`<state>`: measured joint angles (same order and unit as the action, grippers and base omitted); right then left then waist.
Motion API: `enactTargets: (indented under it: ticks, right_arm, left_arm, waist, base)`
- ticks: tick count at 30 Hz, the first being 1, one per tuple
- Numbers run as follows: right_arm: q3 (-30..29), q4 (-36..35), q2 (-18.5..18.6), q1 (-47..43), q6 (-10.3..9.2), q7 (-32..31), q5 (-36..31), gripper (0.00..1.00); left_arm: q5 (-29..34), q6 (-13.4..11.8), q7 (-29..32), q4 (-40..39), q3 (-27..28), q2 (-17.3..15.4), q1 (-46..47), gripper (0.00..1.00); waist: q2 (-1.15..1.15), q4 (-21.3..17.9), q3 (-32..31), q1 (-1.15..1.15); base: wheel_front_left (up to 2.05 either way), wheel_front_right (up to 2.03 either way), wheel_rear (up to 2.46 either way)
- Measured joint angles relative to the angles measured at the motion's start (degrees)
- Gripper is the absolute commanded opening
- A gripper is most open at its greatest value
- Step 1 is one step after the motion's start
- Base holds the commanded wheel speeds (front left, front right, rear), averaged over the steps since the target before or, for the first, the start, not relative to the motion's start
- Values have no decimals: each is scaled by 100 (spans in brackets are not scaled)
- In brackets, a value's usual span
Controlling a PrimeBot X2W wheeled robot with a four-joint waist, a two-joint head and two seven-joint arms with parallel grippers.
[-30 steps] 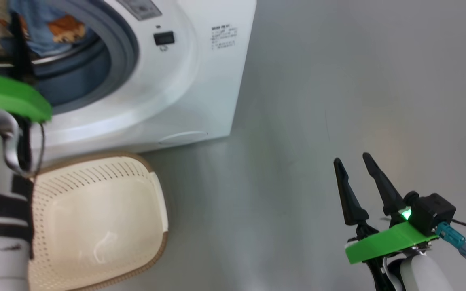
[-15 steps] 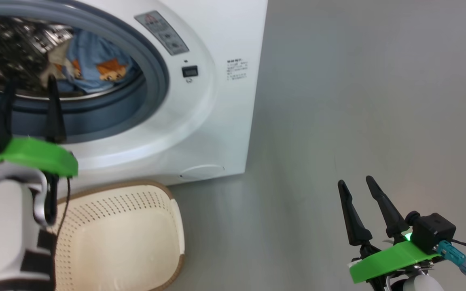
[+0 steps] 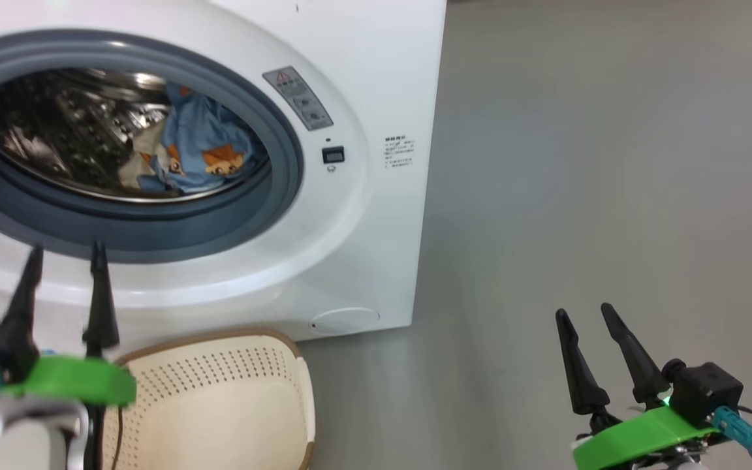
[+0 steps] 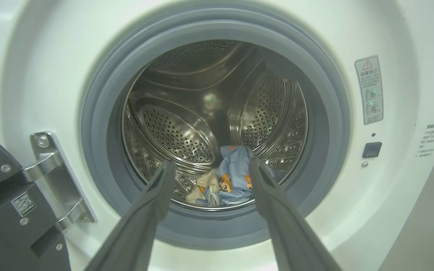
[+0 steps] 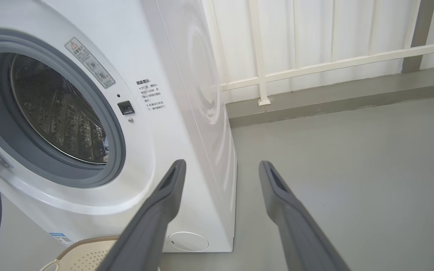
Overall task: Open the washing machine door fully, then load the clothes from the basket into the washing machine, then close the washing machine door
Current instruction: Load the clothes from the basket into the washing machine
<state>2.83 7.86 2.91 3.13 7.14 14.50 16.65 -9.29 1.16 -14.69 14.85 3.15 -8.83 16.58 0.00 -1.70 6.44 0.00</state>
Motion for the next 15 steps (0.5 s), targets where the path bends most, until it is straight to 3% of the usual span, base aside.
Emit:
enactTargets:
  ticks: [15]
  right_arm:
    - [-187,-300,0,-469,0,-146,-104,100]
  left_arm:
    - [-25,-264,5,-843,87,163,-1745,100]
  waist:
    - [0,18,-603,0]
  base:
    - [0,0,0]
